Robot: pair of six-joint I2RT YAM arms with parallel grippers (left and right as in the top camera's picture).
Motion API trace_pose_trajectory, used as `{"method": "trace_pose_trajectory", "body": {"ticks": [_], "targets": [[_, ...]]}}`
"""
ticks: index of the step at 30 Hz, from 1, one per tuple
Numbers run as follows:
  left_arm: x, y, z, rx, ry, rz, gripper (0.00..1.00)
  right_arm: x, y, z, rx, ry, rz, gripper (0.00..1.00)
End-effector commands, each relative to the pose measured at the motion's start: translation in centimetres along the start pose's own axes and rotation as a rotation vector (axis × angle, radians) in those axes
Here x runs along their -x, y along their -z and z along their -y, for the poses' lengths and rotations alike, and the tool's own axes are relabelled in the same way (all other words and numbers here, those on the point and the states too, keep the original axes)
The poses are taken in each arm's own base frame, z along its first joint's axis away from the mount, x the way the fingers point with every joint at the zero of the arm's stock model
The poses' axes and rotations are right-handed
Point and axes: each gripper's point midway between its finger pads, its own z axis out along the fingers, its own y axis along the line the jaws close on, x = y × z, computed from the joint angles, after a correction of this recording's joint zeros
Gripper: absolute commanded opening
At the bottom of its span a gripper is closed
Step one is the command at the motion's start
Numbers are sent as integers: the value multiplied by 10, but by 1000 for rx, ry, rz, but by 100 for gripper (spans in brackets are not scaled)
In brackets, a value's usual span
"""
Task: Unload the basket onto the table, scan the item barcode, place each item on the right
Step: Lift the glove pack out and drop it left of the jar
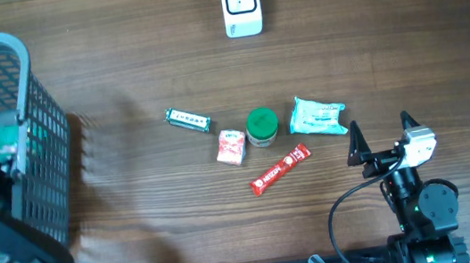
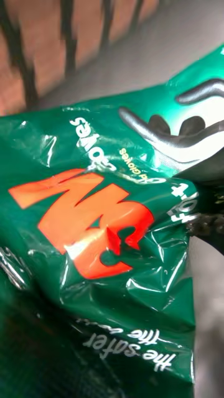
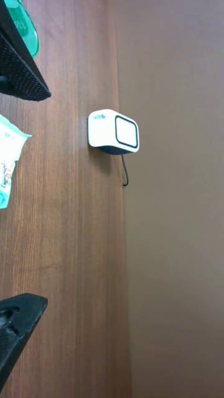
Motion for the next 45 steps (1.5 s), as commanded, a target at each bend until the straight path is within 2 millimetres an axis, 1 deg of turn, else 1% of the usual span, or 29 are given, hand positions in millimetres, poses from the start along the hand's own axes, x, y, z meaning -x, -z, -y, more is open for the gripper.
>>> {"method": "trace_pose_trajectory", "body": {"ticks": [1,3,4,6,7,9,11,12,15,16,17,18,20,22,24,25,27,28,30,33,34,36,38,40,41,42,43,44,45], "targets": [[39,125,41,-337,28,10,4,3,0,0,0,6,9,100],[52,173,39,-453,35,10,4,3,0,0,0,6,9,100],[55,193,37,-503,34,-2,4,3,0,0,0,6,9,100],[54,229,24,-604,8,-57,4,3,0,0,0,6,9,100],[45,250,13,-663,-59,-121,4,3,0,0,-1,6,9,100],[23,276,0,-755,-216,-213,4,3,0,0,0,6,9,100],[-14,305,-20,-861,-481,-319,4,3,0,0,0,6,9,99],[-33,311,-37,-871,-605,-362,4,3,0,0,0,6,9,100],[-74,316,-71,-882,-935,-394,4,3,0,0,-1,6,9,100],[-93,319,-86,-903,-1112,-406,4,3,0,0,0,6,9,100],[-107,320,-97,-914,-1241,-413,4,3,0,0,0,6,9,99],[-123,319,-112,-917,-1398,-415,4,3,0,0,0,6,9,100],[-142,308,-132,-855,-1581,-381,4,3,0,0,-1,6,9,100],[-162,290,-146,-774,-1719,-308,4,3,0,0,-1,6,9,100],[-177,265,-156,-672,-1773,-248,4,3,0,0,0,6,9,100],[-183,247,-161,-606,-1772,-208,4,3,0,0,0,6,9,100],[-197,215,-168,-531,-1759,-153,4,3,0,0,0,6,9,99],[-208,193,-173,-510,-1746,-142,4,3,0,0,-1,6,9,100],[-229,153,-178,-506,-1708,-153,4,3,0,0,-1,6,9,100],[-244,112,-179,-545,-1637,-169,4,3,0,0,0,6,9,100],[-248,102,-180,-560,-1627,-172,4,3,0,0,0,6,9,100],[-251,93,-182,-571,-1621,-175,4,3,0,0,0,6,9,100],[-255,79,-188,-570,-1624,-197,4,3,0,0,0,6,9,100],[-255,67,-193,-544,-1610,-201,4,3,0,0,0,6,9,100],[-254,65,-193,-537,-1607,-199,21,3,0,0,-1,6,9,100],[-255,70,-189,-553,-1598,-193,41,3,0,0,0,6,9,100],[-256,79,-181,-585,-1579,-181,62,3,0,0,0,6,9,100],[-259,98,-170,-633,-1560,-184,100,3,0,0,-1,6,9,100],[-258,119,-157,-681,-1527,-180,100,3,0,0,0,6,9,100]]}}
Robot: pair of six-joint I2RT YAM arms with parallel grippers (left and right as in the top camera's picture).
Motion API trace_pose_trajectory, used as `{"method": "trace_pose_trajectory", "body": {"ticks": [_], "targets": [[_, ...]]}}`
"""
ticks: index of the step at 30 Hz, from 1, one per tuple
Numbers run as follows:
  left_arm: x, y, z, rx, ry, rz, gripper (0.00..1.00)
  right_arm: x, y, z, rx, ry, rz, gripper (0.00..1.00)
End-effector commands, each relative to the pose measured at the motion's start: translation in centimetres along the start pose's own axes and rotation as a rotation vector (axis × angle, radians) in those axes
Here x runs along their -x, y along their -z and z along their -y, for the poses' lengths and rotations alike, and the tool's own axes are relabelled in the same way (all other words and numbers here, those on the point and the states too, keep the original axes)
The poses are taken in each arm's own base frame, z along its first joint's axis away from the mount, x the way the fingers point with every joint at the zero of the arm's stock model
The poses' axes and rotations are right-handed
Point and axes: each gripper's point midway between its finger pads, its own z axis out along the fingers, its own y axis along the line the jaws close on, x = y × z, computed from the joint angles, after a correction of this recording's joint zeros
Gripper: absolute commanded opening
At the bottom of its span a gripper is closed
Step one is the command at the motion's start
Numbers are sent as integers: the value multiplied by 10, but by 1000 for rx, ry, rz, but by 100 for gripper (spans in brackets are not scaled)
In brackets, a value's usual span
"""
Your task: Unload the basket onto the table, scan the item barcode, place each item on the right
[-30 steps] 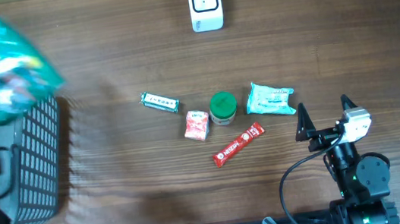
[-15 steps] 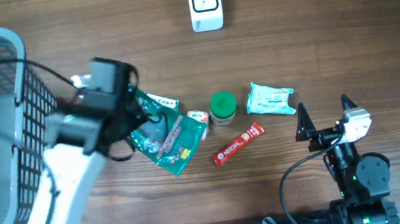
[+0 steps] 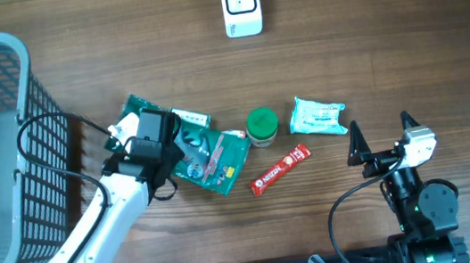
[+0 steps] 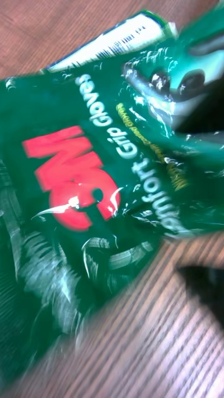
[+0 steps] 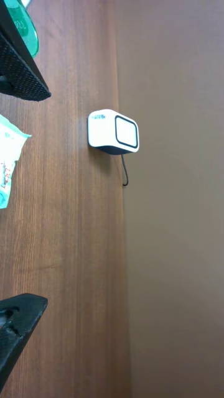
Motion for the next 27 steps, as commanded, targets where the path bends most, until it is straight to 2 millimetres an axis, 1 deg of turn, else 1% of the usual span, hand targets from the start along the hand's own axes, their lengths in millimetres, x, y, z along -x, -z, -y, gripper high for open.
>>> {"method": "trace_pose_trajectory", "body": {"ticks": [1,2,3,4,5,6,7,9,11,12,15,16,17,18,20,21,23,25,27], "targets": [[74,61,30,-111,67,198,100,3,0,0,0,6,8,100],[106,96,42,-169,49,292,100,3,0,0,-1,6,8,100],[131,127,49,-209,38,381,100,3,0,0,0,6,8,100],[158,164,53,-237,41,488,100,3,0,0,0,6,8,100],[181,198,52,-251,58,586,100,3,0,0,0,6,8,100],[198,226,49,-258,73,663,100,3,0,0,0,6,8,100],[222,273,40,-253,96,793,100,3,0,0,0,6,8,100],[245,332,28,-247,116,941,100,3,0,0,0,6,8,100],[259,379,15,-226,124,1063,100,3,0,0,0,6,8,100],[268,415,6,-206,118,1166,100,3,0,0,0,6,8,100],[279,468,-10,-175,135,1341,100,3,0,0,0,6,8,100],[279,481,-15,-168,139,1386,100,3,0,0,0,6,8,100],[279,487,-17,-156,124,1404,100,3,0,0,0,6,8,100],[277,487,-18,-125,86,1402,100,3,0,0,0,6,8,100],[274,474,-17,-24,-44,1357,100,3,0,0,-1,6,8,100],[272,469,-15,-8,-92,1345,100,3,0,0,-1,6,8,100],[268,474,-21,-22,-76,1355,100,3,0,0,0,6,8,100],[260,477,-24,-44,-97,1353,100,3,0,0,0,6,8,100],[244,482,-34,-106,-104,1363,100,3,0,0,0,6,8,100]]}}
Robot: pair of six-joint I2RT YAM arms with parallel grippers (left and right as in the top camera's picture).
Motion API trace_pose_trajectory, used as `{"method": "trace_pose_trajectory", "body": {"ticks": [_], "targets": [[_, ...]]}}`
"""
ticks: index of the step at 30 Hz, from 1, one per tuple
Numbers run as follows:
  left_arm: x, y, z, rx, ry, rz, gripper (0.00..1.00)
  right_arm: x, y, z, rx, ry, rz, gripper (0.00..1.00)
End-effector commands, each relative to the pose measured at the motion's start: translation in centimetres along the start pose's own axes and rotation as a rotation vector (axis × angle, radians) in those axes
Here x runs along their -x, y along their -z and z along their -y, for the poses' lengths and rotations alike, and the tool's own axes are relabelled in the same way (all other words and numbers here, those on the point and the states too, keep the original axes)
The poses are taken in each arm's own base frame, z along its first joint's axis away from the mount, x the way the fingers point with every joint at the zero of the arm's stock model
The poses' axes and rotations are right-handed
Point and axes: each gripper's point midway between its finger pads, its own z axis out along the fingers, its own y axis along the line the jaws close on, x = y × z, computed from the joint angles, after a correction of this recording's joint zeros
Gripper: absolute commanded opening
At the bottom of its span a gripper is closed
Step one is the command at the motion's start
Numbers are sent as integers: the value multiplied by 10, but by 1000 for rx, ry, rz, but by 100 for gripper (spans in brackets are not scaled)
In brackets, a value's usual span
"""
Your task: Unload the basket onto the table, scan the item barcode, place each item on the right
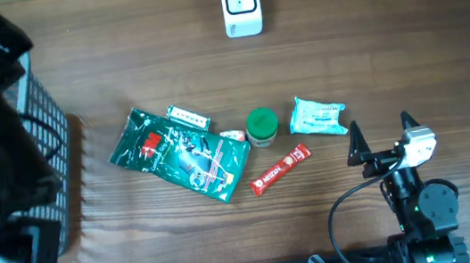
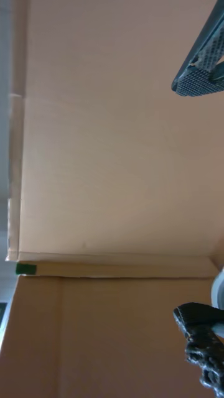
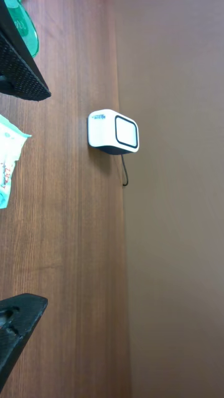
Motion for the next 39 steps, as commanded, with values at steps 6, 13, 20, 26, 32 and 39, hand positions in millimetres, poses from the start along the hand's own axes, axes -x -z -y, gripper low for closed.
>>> {"method": "trace_pose_trajectory", "body": {"ticks": [6,13,20,26,32,39], "targets": [[9,108,-20,-392,32,138,100,3,0,0,-1,6,9,99],[20,193,-78,-402,180,315,100,6,1,11,-71,94,19,100],[0,228,-81,-409,149,335,100,5,1,8,-53,133,17,100],[-14,246,-77,-495,155,371,100,2,7,-48,273,-569,-82,100],[-9,262,-82,-575,193,406,100,3,12,-62,321,-1135,-210,100],[17,270,-96,-575,258,518,100,53,29,-83,462,-824,-159,99]]}}
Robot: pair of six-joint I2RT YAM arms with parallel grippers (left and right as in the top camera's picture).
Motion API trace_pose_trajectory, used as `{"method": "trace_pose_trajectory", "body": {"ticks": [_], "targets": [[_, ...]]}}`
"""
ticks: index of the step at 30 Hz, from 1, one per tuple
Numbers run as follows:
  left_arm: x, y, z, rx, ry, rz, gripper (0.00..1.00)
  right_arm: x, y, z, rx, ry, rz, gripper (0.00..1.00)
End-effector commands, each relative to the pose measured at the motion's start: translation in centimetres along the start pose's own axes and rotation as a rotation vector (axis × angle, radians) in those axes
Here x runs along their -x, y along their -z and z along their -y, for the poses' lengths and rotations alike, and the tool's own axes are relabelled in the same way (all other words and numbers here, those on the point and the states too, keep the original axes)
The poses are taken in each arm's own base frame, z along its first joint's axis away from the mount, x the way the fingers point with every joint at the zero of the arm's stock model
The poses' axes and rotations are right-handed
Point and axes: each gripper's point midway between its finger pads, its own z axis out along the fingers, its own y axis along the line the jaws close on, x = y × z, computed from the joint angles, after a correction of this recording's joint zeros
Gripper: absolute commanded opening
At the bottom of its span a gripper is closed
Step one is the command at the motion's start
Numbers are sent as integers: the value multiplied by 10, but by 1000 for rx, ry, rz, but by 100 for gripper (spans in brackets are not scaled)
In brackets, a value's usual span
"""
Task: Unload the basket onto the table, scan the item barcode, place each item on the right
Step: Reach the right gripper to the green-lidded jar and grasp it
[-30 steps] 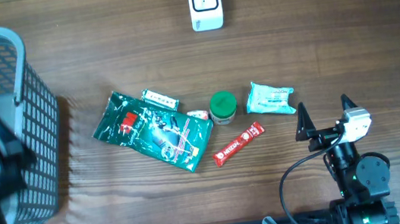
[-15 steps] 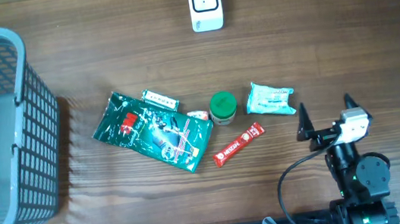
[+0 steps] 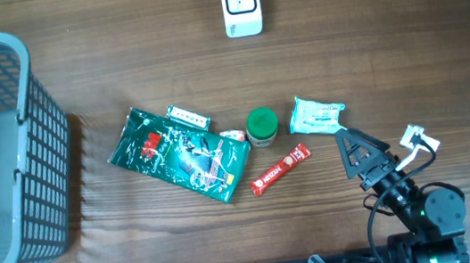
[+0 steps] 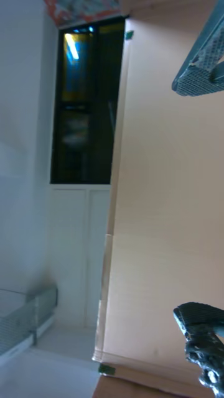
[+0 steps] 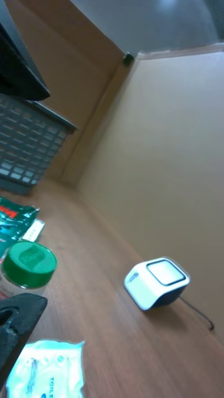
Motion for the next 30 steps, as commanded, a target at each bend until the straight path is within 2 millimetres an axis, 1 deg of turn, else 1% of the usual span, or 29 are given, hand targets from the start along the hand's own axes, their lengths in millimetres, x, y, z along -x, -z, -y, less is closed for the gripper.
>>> {"method": "trace_pose_trajectory", "body": {"ticks": [1,3,4,6,8,10,11,13,14,15,16,18,20,21,22,23,25,26,27,30], "targets": [[32,2,-7,38,16,134,100,14,5,-32,-34,143,-30,99],[52,6,-13,76,22,215,100,16,6,-26,-155,198,-87,99],[57,8,-20,115,29,238,100,20,6,-22,-223,211,-114,99],[56,8,-24,138,32,237,100,26,1,-19,-315,234,-172,99],[43,5,-24,137,51,185,100,33,-8,-22,-381,235,-242,99],[21,2,-23,126,59,91,100,42,-17,-26,-439,216,-295,99],[5,1,-23,127,60,26,100,49,-23,-31,-478,226,-343,99],[-18,-2,-19,104,54,-52,100,60,-31,-38,-554,212,-410,99],[-32,-4,-13,69,50,-96,100,61,-35,-41,-577,196,-447,99],[-42,-5,-8,39,51,-125,100,60,-37,-43,-593,175,-476,100],[-52,-7,-2,6,53,-153,100,56,-40,-45,-600,152,-514,99],[-84,-12,7,-48,59,-222,100,41,-52,-44,-560,86,-607,99],[-110,-17,6,-48,62,-264,100,37,-60,-30,-594,34,-627,100],[-124,-20,6,-51,64,-287,100,34,-68,-22,-603,6,-643,100],[-136,-21,7,-55,68,-307,100,30,-72,-19,-598,7,-664,100],[-149,-22,7,-57,69,-329,100,23,-74,-10,-630,-2,-692,99],[-172,-21,6,-53,69,-374,100,14,-70,15,-805,-53,-677,99],[-183,-21,5,-52,70,-397,100,10,-69,23,-869,-52,-667,99],[-195,-20,5,-49,69,-424,100,1,-71,28,-926,-50,-666,99],[-233,-15,3,-45,70,-500,100,-25,-85,24,-993,-49,-684,99]]}}
